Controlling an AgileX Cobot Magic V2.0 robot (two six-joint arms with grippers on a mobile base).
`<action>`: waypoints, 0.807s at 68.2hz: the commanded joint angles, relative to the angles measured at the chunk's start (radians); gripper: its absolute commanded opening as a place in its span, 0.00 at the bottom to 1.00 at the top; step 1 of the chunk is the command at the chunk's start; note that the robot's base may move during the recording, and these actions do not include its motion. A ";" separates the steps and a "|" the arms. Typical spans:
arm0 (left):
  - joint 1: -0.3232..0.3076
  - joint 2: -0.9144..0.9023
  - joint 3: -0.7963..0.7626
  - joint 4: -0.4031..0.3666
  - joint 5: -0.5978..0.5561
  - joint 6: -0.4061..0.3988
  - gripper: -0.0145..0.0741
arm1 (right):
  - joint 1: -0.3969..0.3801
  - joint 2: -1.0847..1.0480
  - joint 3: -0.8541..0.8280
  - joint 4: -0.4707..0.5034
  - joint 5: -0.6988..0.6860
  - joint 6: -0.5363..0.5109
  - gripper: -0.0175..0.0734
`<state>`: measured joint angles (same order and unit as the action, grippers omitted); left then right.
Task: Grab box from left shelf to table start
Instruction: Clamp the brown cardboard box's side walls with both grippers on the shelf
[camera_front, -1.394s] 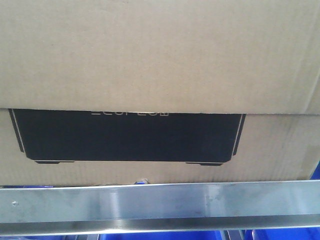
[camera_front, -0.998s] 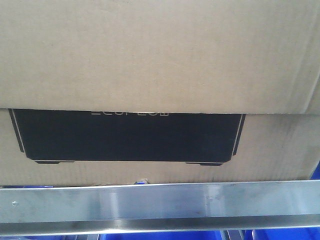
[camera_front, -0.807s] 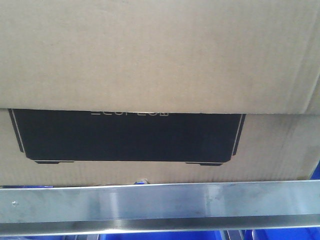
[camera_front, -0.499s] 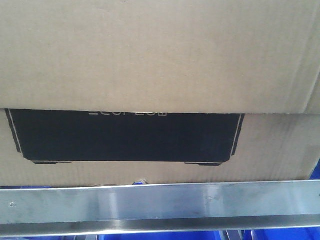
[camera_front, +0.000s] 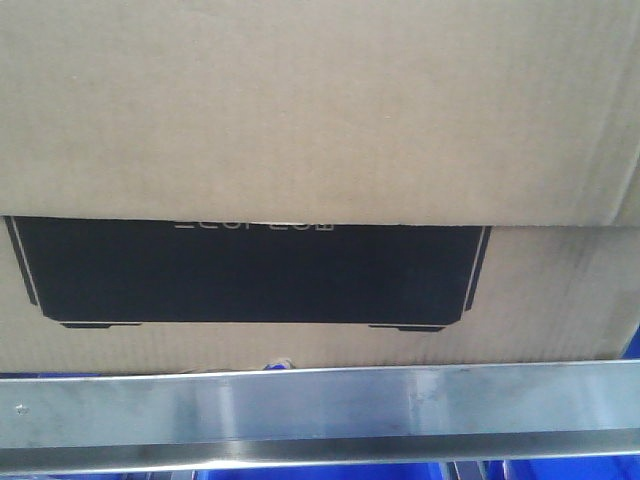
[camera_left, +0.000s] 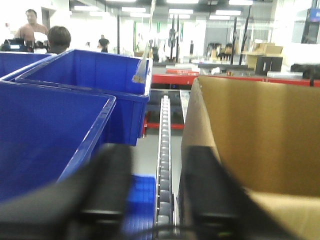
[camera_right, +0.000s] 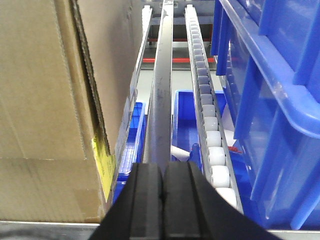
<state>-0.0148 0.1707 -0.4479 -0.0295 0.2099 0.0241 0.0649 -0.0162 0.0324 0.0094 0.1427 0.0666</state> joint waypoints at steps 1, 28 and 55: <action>-0.007 0.081 -0.098 0.002 -0.013 -0.007 0.60 | 0.000 -0.004 0.002 -0.002 -0.087 -0.004 0.25; -0.089 0.479 -0.574 -0.063 0.466 -0.005 0.61 | 0.000 -0.004 0.002 -0.002 -0.089 -0.004 0.25; -0.153 0.868 -0.843 -0.059 0.720 -0.007 0.61 | 0.000 -0.004 0.002 -0.002 -0.099 -0.004 0.25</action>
<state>-0.1615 0.9930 -1.2208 -0.0805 0.9607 0.0241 0.0649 -0.0162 0.0324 0.0094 0.1370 0.0666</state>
